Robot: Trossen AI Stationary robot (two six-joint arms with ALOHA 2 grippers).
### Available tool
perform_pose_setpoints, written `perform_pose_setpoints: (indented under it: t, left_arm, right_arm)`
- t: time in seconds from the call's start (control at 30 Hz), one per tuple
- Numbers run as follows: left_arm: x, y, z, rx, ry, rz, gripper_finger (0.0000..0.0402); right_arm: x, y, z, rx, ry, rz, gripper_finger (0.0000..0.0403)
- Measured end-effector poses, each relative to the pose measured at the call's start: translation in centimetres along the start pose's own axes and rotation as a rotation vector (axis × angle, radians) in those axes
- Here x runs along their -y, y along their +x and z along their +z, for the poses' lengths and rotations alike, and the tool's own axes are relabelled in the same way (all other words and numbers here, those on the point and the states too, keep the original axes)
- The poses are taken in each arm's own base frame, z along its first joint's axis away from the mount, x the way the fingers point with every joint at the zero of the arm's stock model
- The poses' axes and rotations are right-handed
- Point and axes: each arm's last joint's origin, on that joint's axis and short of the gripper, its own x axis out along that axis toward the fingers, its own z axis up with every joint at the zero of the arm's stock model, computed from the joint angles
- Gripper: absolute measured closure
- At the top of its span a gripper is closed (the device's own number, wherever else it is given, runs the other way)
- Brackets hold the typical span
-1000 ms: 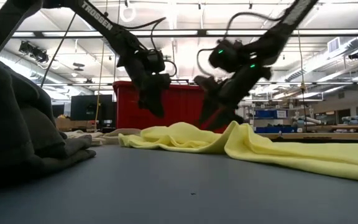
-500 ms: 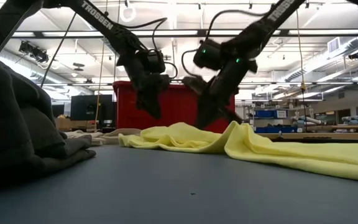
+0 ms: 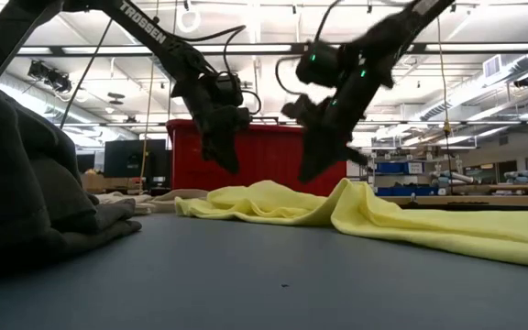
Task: Fold laundry
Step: Fold the yellow shirt
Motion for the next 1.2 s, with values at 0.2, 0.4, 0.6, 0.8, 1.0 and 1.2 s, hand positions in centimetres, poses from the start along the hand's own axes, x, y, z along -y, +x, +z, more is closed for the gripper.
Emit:
perform_pose_setpoints:
  t: [0.2,0.4,0.6,0.8,1.0,1.2]
  left_arm:
    - [0.0,0.0,0.0,-0.002,-0.007,0.003,0.0267]
    - [0.0,0.0,0.0,-0.004,-0.024,0.003,0.0267]
    - [0.0,0.0,-0.1,-0.009,-0.046,0.003,0.0267]
    - [0.1,0.0,-0.4,-0.039,-0.062,0.007,0.0267]
    - [0.1,0.0,-0.4,-0.040,-0.062,0.007,0.0267]
    - [-0.1,0.0,0.2,0.013,-0.052,0.021,0.0267]
  right_arm:
    - [2.6,3.8,1.3,-0.063,0.133,0.141,0.0275]
    - [2.4,5.4,0.6,-0.111,0.128,0.169,0.0270]
    - [1.9,4.9,1.0,-0.059,0.097,0.181,0.0376]
    - [1.2,1.9,1.4,0.004,0.078,0.121,0.0391]
    - [0.2,-1.3,1.3,0.084,-0.048,0.017,0.0394]
    - [0.5,0.7,0.3,-0.020,-0.107,0.018,0.0381]
